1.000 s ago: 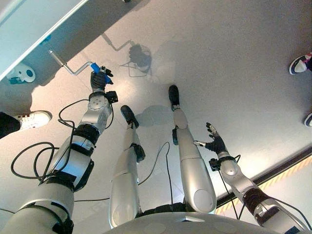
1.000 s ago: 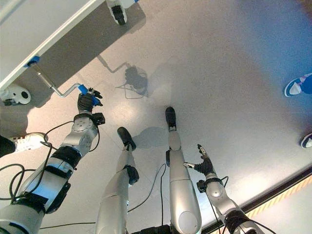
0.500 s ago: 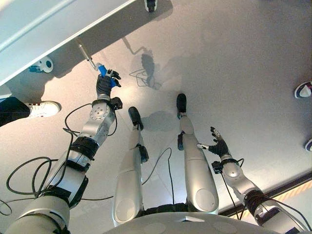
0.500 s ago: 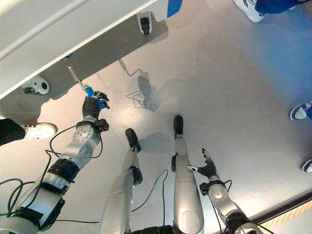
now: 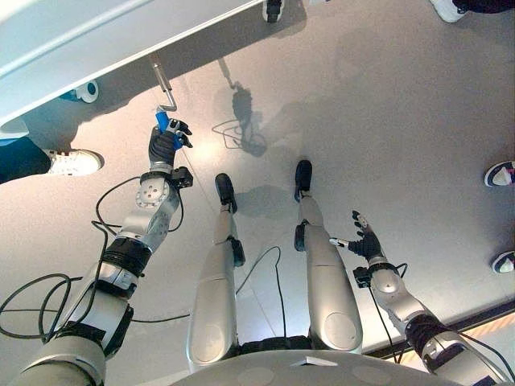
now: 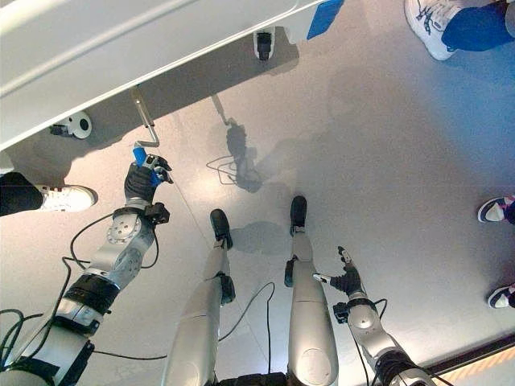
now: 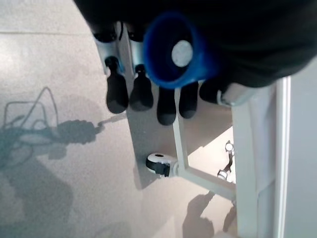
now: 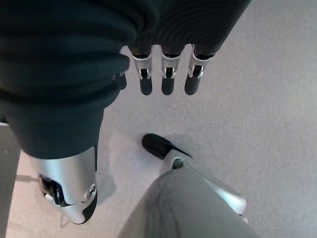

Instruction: Raise the hospital bed

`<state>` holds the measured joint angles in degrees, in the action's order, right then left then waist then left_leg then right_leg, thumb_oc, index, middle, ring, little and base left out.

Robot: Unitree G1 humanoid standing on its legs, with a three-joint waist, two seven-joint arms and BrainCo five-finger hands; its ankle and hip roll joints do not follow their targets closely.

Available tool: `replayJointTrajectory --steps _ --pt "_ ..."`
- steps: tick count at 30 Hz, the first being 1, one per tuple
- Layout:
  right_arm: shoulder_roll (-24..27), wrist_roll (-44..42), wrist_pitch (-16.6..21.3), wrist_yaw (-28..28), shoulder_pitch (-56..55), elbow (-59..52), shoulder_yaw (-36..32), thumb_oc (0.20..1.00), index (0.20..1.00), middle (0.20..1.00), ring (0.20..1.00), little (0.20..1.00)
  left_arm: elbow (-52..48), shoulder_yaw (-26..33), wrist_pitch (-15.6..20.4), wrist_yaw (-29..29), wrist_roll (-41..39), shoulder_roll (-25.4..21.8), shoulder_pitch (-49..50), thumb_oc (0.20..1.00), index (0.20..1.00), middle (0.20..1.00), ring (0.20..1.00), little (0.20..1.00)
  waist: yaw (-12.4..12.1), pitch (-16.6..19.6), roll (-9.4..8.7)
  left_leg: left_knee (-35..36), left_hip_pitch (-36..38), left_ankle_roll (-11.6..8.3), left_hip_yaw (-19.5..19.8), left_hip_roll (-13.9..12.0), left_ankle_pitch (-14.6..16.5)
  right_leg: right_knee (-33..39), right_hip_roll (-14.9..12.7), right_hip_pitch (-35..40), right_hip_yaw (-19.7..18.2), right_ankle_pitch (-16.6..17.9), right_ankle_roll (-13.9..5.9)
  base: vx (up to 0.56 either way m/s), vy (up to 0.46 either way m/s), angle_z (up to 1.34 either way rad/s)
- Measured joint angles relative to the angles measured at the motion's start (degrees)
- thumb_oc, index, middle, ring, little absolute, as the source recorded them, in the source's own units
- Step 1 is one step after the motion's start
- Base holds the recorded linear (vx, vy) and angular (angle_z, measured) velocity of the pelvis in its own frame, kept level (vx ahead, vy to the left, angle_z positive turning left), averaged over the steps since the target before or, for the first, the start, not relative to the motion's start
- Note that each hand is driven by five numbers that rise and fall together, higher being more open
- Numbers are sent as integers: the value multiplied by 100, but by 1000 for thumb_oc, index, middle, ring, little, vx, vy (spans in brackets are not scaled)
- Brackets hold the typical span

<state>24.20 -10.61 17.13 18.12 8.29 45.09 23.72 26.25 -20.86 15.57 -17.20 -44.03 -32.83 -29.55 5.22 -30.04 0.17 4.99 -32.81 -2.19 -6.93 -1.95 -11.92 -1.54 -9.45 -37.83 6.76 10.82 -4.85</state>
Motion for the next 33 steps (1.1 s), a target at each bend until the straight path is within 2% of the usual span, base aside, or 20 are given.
replayJointTrajectory --steps 10,16,28,33 --pt "26 0 0 0 -2 7 -10 1000 1000 1000 1000 1000 252 80 59 30 70 -36 -11 200 200 200 200 200 1 -4 7 0 -59 -6 167 -3 -3 2 -28 53 153 -73 -13 15 24 8" --pt "31 -1 1 1 -2 8 -2 1000 1000 1000 1000 1000 761 146 167 64 274 -128 -161 200 200 200 200 200 -19 -4 8 -1 -238 -23 289 -9 -16 82 -19 -8 256 -80 -13 15 19 8" --pt "156 -4 17 12 -1 -169 195 1000 1000 1000 1000 1000 2308 52 159 83 512 -160 -1039 200 200 200 200 200 34 -2 6 -1 -694 -26 297 -9 -28 96 0 -443 302 -79 -14 6 6 1" --pt "175 -6 75 34 1 -304 218 1000 1000 1000 1000 1000 3002 -196 100 81 733 -182 -1569 200 200 200 200 200 77 -1 -1 -2 -940 -23 241 -19 -33 90 11 -701 275 -71 -5 0 0 0"
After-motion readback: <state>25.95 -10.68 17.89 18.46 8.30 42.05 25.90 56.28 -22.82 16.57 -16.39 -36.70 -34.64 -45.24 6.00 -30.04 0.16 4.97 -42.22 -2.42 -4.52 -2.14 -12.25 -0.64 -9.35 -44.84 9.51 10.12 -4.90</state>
